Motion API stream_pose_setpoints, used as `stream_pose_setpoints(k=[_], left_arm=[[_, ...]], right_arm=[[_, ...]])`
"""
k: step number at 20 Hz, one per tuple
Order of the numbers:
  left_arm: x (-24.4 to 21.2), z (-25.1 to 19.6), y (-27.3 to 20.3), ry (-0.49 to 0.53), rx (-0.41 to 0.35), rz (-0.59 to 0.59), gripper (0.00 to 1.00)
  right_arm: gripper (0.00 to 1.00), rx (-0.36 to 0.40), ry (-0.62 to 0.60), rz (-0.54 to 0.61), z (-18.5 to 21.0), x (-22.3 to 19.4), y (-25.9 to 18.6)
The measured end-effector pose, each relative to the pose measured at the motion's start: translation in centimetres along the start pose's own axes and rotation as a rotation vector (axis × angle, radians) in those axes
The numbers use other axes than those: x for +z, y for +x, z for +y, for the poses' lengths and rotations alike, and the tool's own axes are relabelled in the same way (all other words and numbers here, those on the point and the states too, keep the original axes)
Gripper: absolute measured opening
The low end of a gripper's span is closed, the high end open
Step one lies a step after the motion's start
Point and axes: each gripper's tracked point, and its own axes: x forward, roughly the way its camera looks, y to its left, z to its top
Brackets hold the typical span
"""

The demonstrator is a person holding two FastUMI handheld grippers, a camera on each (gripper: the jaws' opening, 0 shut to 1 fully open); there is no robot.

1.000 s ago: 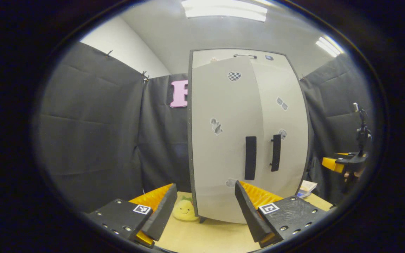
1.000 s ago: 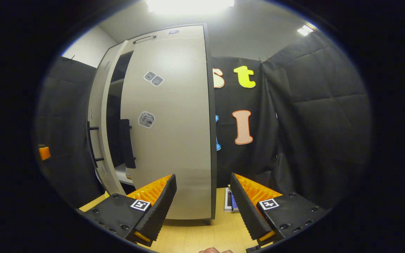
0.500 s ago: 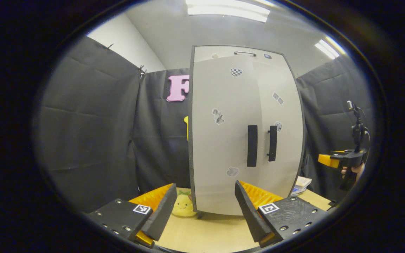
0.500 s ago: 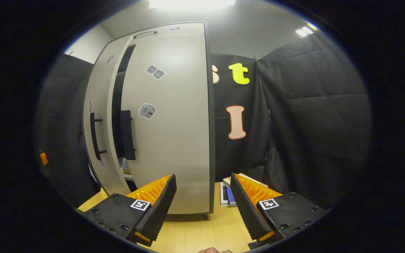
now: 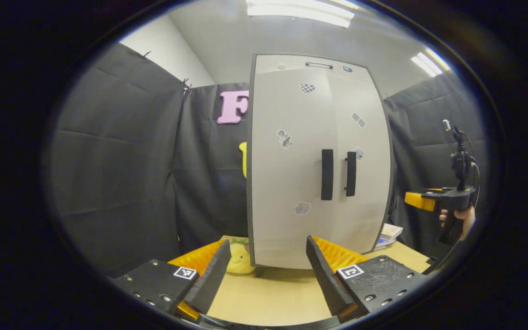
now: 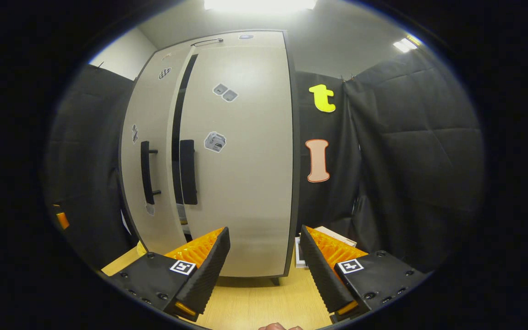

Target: Grab one shoe with the right hand and put it into the shoe cabinet, grab the other shoe with the left hand and put it into the shoe cabinet; then close the right door with the right hand and the left door with the left hand.

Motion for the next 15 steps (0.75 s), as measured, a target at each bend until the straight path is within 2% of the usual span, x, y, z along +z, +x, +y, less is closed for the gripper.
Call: stream_pose_setpoints(k=[3,4,5,6,9,10,11,12,13,14,15], left_arm=[[-0.8,-0.3,-0.6,-0.026,-0.023,0.022,1.0],[-1.1,0.0,-0.7,-0.019,-0.021,0.026,0.94],[-1.5,0.3,-0.8,-0.012,-0.015,0.032,1.0],[-1.8,0.5,-0.8,-0.01,-0.01,0.039,0.94],[-2.6,0.6,-0.9,-0.006,-0.002,0.054,0.94],[-2.9,0.6,-1.0,-0.004,-0.001,0.057,1.0],[-3.3,0.5,-1.3,-0.003,0.001,0.064,0.94],[-3.7,0.6,-1.5,-0.003,0.002,0.072,1.0],[-4.0,0.4,-1.4,-0.002,0.001,0.077,1.0],[-4.3,0.4,-1.5,0.001,0.003,0.082,1.0],[-4.4,0.3,-1.4,0.006,0.006,0.085,0.89]], right_arm=[[0.96,-0.005,-0.015,0.005,-0.4,-0.2,-0.9],[0.96,-0.015,-0.02,0.007,-0.8,-0.4,-1.2],[0.92,-0.023,-0.019,0.01,-1.1,-0.5,-1.5],[0.96,-0.027,-0.013,0.016,-1.1,-0.8,-1.6],[0.96,-0.024,-0.001,0.041,-1.2,-1.4,-1.9],[0.96,-0.023,-0.004,0.047,-1.2,-1.6,-2.0],[0.96,-0.021,-0.01,0.05,-1.2,-1.7,-2.1],[0.96,-0.021,-0.019,0.055,-1.3,-1.8,-2.3],[0.96,-0.019,-0.027,0.06,-1.3,-2.0,-2.5],[0.92,-0.018,-0.034,0.062,-1.3,-2.0,-2.6],[0.96,-0.017,-0.038,0.065,-1.4,-2.1,-2.7]])
